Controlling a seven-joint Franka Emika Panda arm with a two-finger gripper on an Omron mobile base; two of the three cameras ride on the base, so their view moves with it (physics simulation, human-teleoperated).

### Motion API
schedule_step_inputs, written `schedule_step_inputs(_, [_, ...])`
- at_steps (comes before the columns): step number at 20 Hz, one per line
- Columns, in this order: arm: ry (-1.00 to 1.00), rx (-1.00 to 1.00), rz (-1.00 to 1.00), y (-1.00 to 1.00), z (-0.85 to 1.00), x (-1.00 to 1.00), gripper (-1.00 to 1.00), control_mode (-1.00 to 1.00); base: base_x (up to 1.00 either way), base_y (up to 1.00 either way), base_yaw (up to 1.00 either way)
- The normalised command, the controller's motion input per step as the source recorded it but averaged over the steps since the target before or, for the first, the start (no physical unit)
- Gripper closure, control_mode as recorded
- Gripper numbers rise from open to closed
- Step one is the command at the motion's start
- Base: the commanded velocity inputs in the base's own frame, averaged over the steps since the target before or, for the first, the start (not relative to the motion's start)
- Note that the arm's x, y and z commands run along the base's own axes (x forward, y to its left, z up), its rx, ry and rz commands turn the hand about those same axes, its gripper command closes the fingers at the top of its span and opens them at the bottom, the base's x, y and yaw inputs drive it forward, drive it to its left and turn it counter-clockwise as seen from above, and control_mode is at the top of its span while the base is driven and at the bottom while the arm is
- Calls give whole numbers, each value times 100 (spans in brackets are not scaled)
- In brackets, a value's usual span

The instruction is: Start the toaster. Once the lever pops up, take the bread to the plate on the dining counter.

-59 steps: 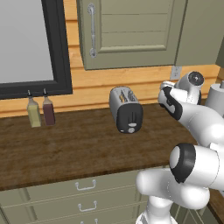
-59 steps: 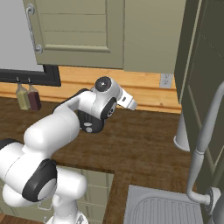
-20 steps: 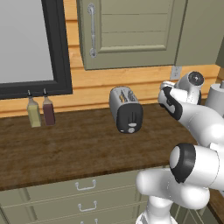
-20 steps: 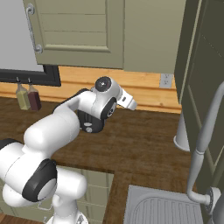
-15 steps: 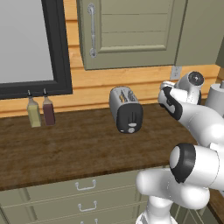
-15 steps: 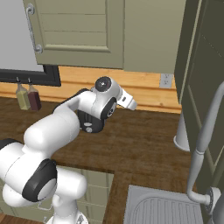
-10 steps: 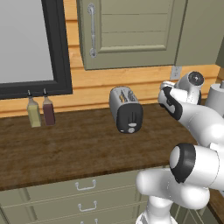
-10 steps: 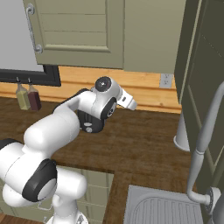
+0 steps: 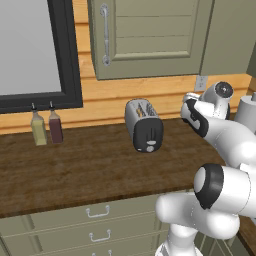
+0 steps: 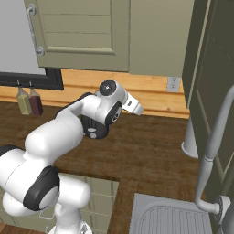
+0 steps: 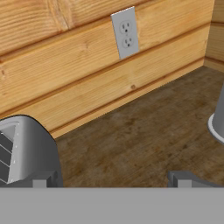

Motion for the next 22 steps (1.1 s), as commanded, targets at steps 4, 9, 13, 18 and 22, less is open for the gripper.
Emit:
schedule_step_inputs(4, [0, 0, 0, 0, 0, 0, -100, -100, 0, 0, 0])
schedule_step_inputs(9, [0, 0, 0, 0, 0, 0, -100, -100, 0, 0, 0])
schedule_step_inputs(13, [0, 0, 0, 0, 0, 0, -100, -100, 0, 0, 0])
schedule_step_inputs(18, [0, 0, 0, 0, 0, 0, -100, -100, 0, 0, 0])
schedule_step_inputs(22, [0, 0, 0, 0, 0, 0, -100, -100, 0, 0, 0])
